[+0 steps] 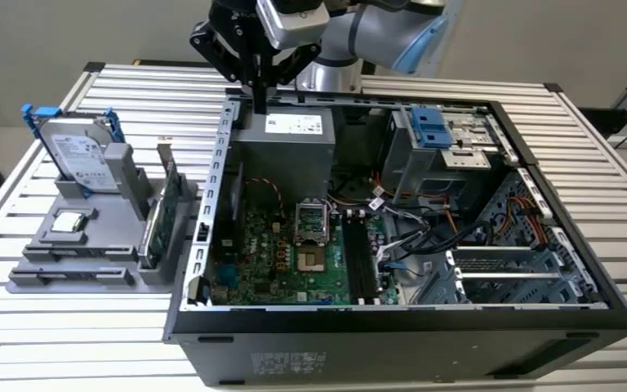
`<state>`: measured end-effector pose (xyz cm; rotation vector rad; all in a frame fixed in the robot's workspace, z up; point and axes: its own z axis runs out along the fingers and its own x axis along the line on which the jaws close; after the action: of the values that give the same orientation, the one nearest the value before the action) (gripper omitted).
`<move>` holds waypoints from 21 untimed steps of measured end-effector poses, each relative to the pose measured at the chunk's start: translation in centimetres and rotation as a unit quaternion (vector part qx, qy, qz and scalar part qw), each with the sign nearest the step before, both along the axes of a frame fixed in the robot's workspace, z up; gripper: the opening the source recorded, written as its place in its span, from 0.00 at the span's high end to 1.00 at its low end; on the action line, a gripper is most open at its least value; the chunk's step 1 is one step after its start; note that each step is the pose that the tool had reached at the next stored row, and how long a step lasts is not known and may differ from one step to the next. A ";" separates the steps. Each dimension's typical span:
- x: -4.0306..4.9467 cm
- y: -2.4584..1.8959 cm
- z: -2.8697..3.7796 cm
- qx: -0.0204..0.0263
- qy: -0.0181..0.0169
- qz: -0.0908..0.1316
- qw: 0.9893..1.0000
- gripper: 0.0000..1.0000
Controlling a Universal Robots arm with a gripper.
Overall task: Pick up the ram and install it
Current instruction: 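Reach for the ram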
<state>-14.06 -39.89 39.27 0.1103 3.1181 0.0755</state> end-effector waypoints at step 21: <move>-1.24 0.00 -0.01 0.000 0.000 0.000 1.000 1.00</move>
<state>-15.29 -39.89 39.26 0.1103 3.1180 0.0758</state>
